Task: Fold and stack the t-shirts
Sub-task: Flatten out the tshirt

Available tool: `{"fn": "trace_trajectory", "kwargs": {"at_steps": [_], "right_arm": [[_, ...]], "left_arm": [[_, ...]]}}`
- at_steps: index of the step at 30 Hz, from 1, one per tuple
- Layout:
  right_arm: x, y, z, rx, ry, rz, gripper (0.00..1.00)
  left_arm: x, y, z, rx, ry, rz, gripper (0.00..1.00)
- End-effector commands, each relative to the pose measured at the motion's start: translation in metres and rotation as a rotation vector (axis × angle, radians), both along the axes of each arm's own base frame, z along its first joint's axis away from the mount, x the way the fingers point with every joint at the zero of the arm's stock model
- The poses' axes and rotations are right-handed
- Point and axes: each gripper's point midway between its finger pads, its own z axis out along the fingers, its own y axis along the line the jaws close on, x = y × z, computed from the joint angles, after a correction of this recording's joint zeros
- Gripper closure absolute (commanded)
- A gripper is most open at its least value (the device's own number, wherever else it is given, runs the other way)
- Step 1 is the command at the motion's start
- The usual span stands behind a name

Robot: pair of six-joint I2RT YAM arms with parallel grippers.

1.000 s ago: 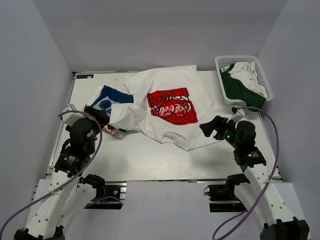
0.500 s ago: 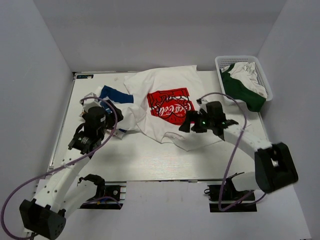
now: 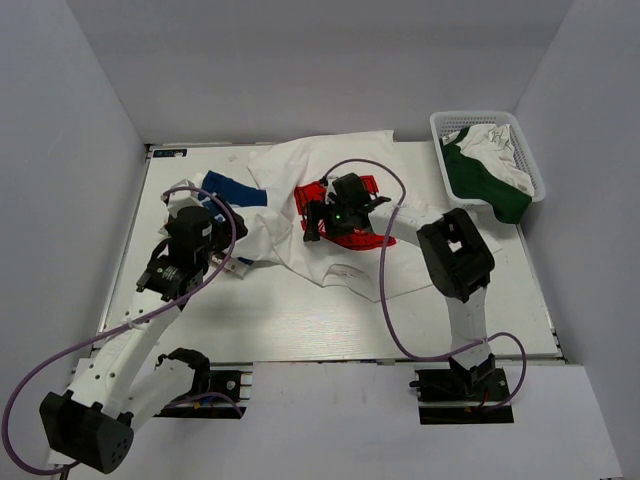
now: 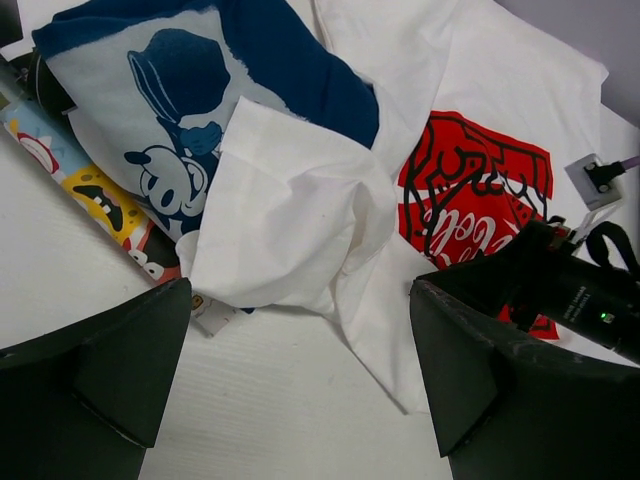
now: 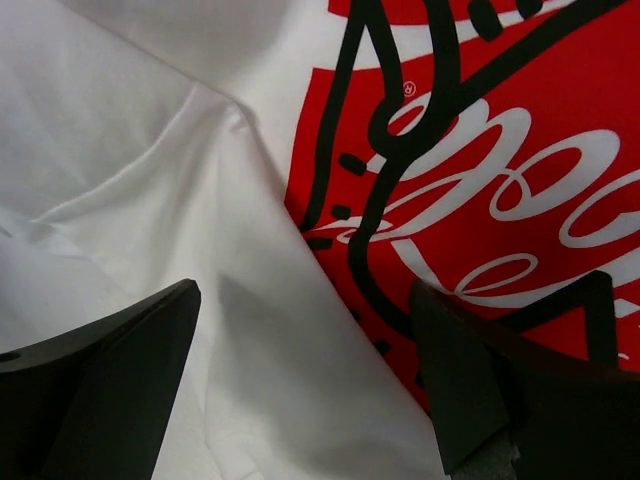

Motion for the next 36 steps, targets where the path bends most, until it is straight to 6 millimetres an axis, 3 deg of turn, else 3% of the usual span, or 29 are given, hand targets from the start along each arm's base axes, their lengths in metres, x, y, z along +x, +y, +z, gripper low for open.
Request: {"fn": "trace_trajectory", "kwargs": {"at_steps": [1,2,3,4,5,7,9,10,11,12,13,15,16,17,19,20,21,22,24,26,28,31,36], "right_arm": [[-0.009,-0.006,0.000,-0.011,0.033,-0.017,0.10],[-0.030,-0.025,-0.028,-0.055,0.101,-0.036,0.10],[-0.035,-0.028,-0.032,-0.054,0.102,-0.048,0.10],[-0.038,-0.034,-0.016,-0.031,0.093,-0.082,0.10],[-0.058,-0.051,-0.035,-0.079,0.133,-0.101,0.10],[-0.087,-0.073,-0.033,-0.092,0.172,-0.142,0.10],[-0.137,-0.112,-0.058,-0.138,0.263,-0.185,0.10],[-0.158,-0.127,-0.061,-0.129,0.314,-0.248,0.10],[-0.165,-0.134,-0.055,-0.114,0.312,-0.272,0.10],[-0.195,-0.156,-0.073,-0.151,0.396,-0.322,0.10],[-0.201,-0.160,-0.059,-0.124,0.386,-0.344,0.10],[-0.208,-0.177,-0.058,-0.137,0.411,-0.421,0.10],[-0.222,-0.202,-0.066,-0.242,0.429,-0.487,0.10],[-0.210,-0.204,-0.045,-0.187,0.351,-0.532,0.10],[-0.194,-0.221,-0.026,-0.198,0.233,-0.610,0.10],[-0.185,-0.221,-0.007,-0.174,0.161,-0.593,0.10],[-0.180,-0.229,0.004,-0.182,0.118,-0.619,0.10],[-0.167,-0.240,0.020,-0.212,0.051,-0.668,0.10],[-0.161,-0.258,0.052,-0.269,-0.035,-0.700,0.10],[-0.150,-0.259,0.069,-0.252,-0.113,-0.688,0.10],[-0.150,-0.245,0.070,-0.203,-0.112,-0.618,0.10],[-0.145,-0.223,0.068,-0.117,-0.098,-0.543,0.10],[-0.145,-0.213,0.045,-0.145,-0.018,-0.485,0.10]], "left_arm": [[-0.004,0.001,0.014,-0.009,-0.018,0.000,0.00],[-0.004,0.001,0.014,-0.009,-0.018,0.000,0.00],[-0.004,0.001,0.014,-0.009,-0.018,0.000,0.00],[-0.003,0.000,0.019,-0.012,-0.027,0.000,0.00],[-0.001,-0.002,0.018,-0.017,-0.027,-0.010,0.00],[0.000,-0.003,0.015,-0.013,-0.017,-0.010,0.00],[0.004,-0.006,0.010,-0.013,-0.002,-0.018,0.00],[0.005,-0.006,0.007,-0.009,0.006,-0.018,0.00],[0.007,-0.006,0.009,-0.005,0.005,-0.010,0.00],[0.010,-0.006,0.007,0.000,0.019,-0.010,0.00],[0.011,-0.007,0.005,0.003,0.028,-0.010,0.00],[0.013,-0.008,0.002,0.034,0.040,-0.034,0.00],[0.014,-0.012,0.003,0.037,0.044,-0.055,0.00],[0.017,-0.015,-0.004,0.051,0.062,-0.076,0.00],[0.022,-0.022,-0.007,0.095,0.092,-0.144,0.00],[0.027,-0.026,-0.020,0.125,0.140,-0.172,0.00],[0.034,-0.031,-0.012,0.137,0.139,-0.198,0.00],[0.033,-0.036,-0.017,0.181,0.176,-0.254,0.00],[0.045,-0.051,-0.020,0.249,0.181,-0.372,0.00],[0.052,-0.061,-0.027,0.297,0.177,-0.467,0.00],[0.055,-0.072,-0.045,0.353,0.226,-0.544,0.00],[0.060,-0.072,-0.060,0.445,0.267,-0.594,0.00],[0.066,-0.066,-0.102,0.679,0.405,-0.645,0.00]]}}
